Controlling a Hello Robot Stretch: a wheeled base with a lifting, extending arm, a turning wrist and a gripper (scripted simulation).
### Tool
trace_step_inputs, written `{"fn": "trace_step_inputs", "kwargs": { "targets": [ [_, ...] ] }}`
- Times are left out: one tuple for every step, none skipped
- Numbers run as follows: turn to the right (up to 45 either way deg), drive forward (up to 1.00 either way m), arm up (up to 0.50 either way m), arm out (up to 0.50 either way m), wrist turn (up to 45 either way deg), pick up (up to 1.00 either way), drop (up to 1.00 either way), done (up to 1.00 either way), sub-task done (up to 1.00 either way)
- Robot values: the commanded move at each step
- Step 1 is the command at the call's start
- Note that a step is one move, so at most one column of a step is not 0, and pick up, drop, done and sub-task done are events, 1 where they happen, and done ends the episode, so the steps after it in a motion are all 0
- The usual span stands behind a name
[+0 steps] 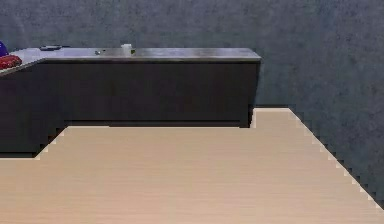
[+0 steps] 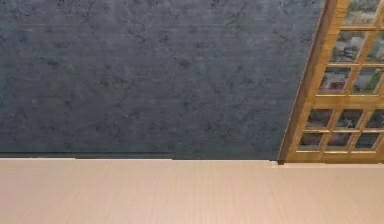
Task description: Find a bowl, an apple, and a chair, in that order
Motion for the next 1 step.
{"fn": "trace_step_inputs", "kwargs": {
  "targets": [
    [45.0, 0.0, 0.0, 0.0, 0.0, 0.0, 0.0, 0.0, 0.0]
  ]
}}
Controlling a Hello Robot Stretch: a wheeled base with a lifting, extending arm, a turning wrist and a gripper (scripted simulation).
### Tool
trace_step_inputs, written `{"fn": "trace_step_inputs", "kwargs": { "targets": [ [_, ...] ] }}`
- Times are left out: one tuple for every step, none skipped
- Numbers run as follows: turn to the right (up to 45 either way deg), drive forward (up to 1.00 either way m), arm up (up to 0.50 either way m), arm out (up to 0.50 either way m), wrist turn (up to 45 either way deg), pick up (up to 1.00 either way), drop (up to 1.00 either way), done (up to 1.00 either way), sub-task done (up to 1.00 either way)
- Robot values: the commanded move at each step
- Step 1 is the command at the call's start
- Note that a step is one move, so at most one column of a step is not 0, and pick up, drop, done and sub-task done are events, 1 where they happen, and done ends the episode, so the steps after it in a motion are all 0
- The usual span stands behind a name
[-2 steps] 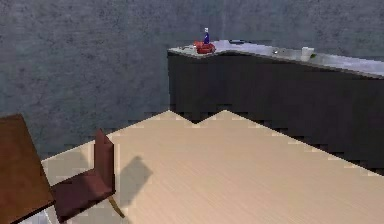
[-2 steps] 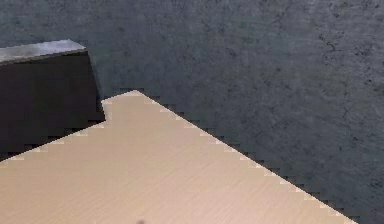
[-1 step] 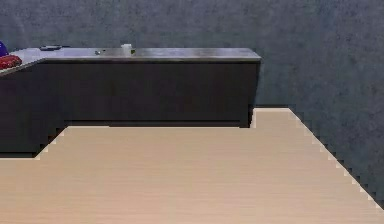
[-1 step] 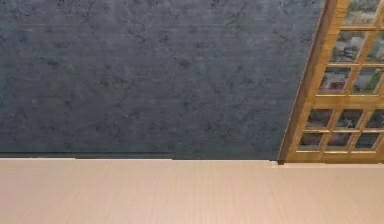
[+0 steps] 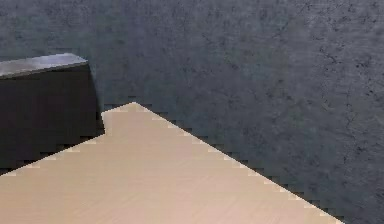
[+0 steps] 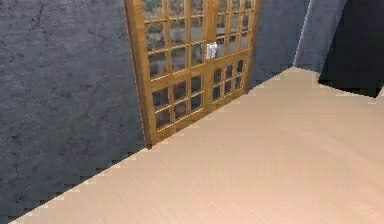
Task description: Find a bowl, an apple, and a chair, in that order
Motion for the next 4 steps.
{"fn": "trace_step_inputs", "kwargs": {
  "targets": [
    [45.0, 0.0, 0.0, 0.0, 0.0, 0.0, 0.0, 0.0, 0.0],
    [0.0, 0.1, 0.0, 0.0, 0.0, 0.0, 0.0, 0.0, 0.0],
    [-45.0, 0.0, 0.0, 0.0, 0.0, 0.0, 0.0, 0.0, 0.0],
    [-24.0, 0.0, 0.0, 0.0, 0.0, 0.0, 0.0, 0.0, 0.0]
  ]
}}
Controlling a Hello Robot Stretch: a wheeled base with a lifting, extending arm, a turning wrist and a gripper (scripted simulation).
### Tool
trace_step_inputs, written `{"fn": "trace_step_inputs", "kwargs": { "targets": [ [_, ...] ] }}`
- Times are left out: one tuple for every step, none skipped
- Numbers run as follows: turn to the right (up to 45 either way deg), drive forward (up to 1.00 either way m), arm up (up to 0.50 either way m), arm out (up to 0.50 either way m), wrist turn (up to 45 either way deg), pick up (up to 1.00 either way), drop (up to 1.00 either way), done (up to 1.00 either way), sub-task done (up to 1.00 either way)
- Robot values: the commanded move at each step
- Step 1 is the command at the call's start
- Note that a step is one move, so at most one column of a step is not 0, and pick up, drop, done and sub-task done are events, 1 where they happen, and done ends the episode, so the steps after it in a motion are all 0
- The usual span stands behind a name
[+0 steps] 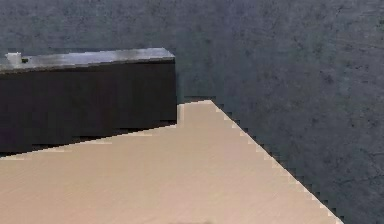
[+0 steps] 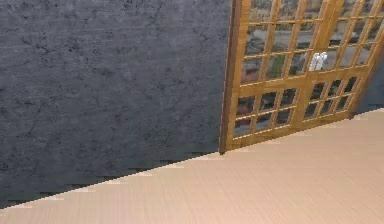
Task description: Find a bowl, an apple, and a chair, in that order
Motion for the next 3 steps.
{"fn": "trace_step_inputs", "kwargs": {
  "targets": [
    [0.0, 0.15, 0.0, 0.0, 0.0, 0.0, 0.0, 0.0, 0.0],
    [-45.0, 0.0, 0.0, 0.0, 0.0, 0.0, 0.0, 0.0, 0.0],
    [-24.0, 0.0, 0.0, 0.0, 0.0, 0.0, 0.0, 0.0, 0.0]
  ]
}}
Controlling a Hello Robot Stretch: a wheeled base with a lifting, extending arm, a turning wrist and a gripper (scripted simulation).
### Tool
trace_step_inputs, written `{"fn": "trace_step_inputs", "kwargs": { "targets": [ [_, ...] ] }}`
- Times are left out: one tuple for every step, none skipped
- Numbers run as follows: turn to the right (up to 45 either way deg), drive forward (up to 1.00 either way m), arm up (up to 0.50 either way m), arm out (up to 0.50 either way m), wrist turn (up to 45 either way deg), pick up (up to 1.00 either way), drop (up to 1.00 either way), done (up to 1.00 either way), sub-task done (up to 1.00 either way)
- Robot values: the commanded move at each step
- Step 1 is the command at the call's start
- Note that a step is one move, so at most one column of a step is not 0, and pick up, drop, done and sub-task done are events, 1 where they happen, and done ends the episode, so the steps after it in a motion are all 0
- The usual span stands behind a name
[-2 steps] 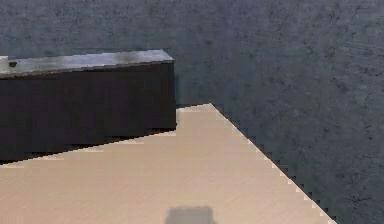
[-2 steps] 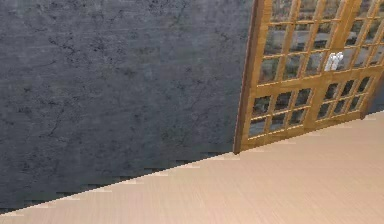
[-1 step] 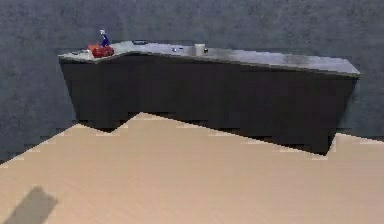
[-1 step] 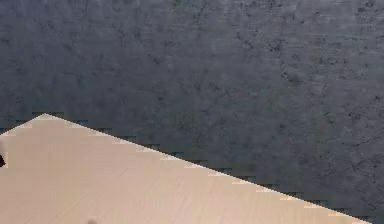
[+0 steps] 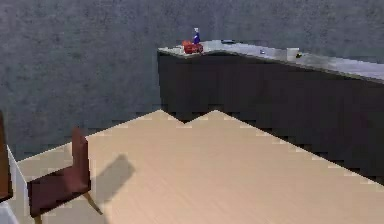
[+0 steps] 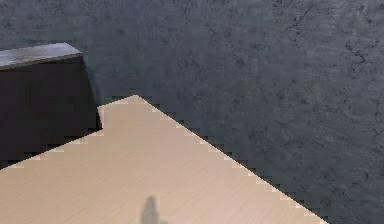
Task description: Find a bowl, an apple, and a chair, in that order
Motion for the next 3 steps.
{"fn": "trace_step_inputs", "kwargs": {
  "targets": [
    [0.0, 1.0, 0.0, 0.0, 0.0, 0.0, 0.0, 0.0, 0.0],
    [-9.0, 0.0, 0.0, 0.0, 0.0, 0.0, 0.0, 0.0, 0.0],
    [0.0, 0.3, 0.0, 0.0, 0.0, 0.0, 0.0, 0.0, 0.0]
  ]
}}
